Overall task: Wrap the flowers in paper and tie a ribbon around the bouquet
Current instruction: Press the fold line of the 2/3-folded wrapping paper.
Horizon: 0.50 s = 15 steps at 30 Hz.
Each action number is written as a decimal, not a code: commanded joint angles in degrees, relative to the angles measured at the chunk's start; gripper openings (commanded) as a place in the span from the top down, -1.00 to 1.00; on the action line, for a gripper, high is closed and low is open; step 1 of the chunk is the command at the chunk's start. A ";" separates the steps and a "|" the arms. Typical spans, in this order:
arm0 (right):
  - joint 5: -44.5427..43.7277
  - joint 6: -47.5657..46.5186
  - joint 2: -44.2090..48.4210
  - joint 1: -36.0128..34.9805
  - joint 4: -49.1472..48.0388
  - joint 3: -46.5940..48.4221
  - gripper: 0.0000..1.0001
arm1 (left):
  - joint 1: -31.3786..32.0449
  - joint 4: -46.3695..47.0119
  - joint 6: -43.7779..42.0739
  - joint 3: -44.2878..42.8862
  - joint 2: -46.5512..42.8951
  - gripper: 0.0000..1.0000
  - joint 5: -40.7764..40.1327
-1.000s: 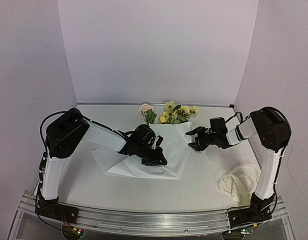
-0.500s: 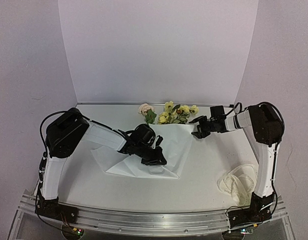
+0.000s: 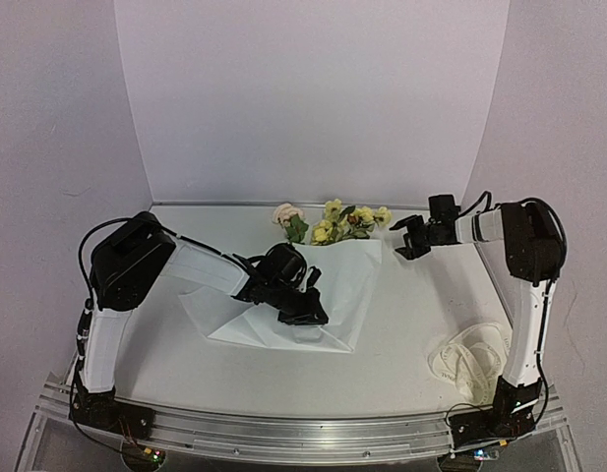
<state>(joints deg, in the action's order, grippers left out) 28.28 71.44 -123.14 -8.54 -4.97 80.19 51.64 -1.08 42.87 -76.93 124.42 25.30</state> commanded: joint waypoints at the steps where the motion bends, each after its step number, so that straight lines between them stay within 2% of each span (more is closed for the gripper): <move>1: 2.30 -2.64 8.58 -4.12 -1.47 -4.70 -0.16 | -0.57 -7.27 -1.19 -0.07 1.00 0.84 -3.07; 5: 3.18 -1.72 11.31 -8.08 -5.80 -9.69 0.08 | -0.57 -7.38 -1.28 -0.21 0.94 0.84 -3.15; 9: 3.03 0.28 11.71 -10.83 -9.65 -12.80 0.17 | -0.57 -7.48 -1.34 -0.40 1.00 0.84 -3.09; 15: 3.61 4.18 6.51 -11.88 -12.86 -12.66 0.30 | -0.57 -7.91 -1.57 -0.81 0.92 0.84 -3.34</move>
<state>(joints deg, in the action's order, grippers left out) 31.84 72.75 -113.55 -20.88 -13.19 67.70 51.64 -1.88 42.85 -77.37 124.42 25.27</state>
